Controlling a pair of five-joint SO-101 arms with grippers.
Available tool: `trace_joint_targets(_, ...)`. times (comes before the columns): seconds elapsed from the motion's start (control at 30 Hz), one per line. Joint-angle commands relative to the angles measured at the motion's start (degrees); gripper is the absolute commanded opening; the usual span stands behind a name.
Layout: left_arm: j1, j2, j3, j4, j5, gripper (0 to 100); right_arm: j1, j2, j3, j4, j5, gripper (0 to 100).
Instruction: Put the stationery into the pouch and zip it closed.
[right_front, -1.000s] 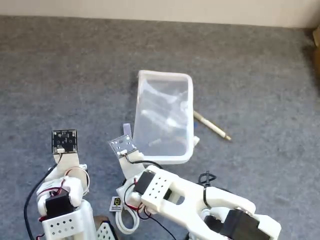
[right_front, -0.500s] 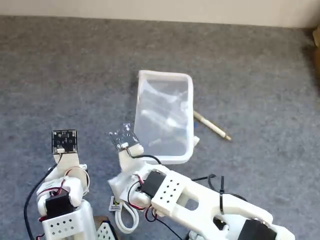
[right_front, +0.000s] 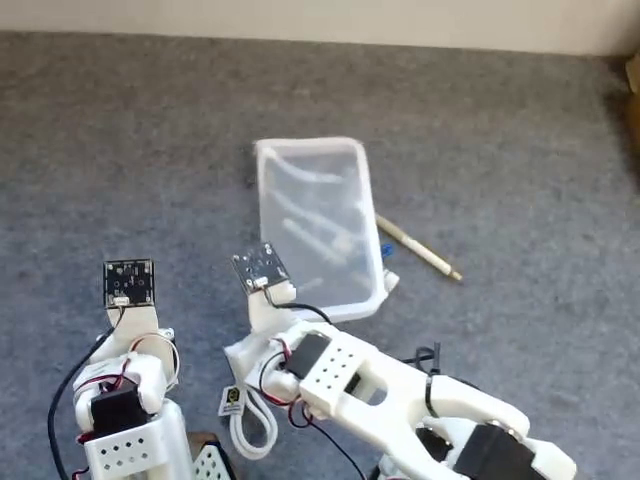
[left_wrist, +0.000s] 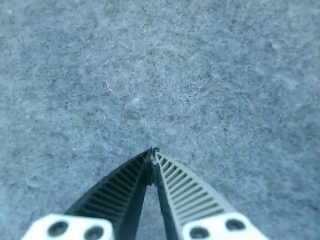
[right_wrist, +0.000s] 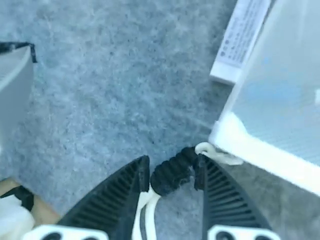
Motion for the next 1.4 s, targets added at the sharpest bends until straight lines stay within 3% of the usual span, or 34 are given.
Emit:
trace_joint_targets(0.0, -0.66, -0.48, -2.42, -0.79, 0.7, 1, 1.71, 4.97, 0.4, 0.22, 0.88, 16.3)
trace_joint_targets(0.5, -0.66, -0.48, -2.42, -0.79, 0.7, 1, 3.74, 5.41, -4.88, 15.87, 0.88, 16.3)
trace_joint_targets(0.93, -0.66, -0.48, -2.42, -0.79, 0.7, 1, 4.44, 5.58, -5.67, 15.96, 0.88, 15.7)
trace_joint_targets(1.13, -0.66, -0.48, -2.42, -0.79, 0.7, 1, 4.53, 5.58, -5.85, 15.96, 0.88, 4.9)
trace_joint_targets(1.37, -0.66, -0.48, -2.42, -0.79, 0.7, 1, 4.79, 8.84, -5.85, 16.22, 0.97, 3.3)
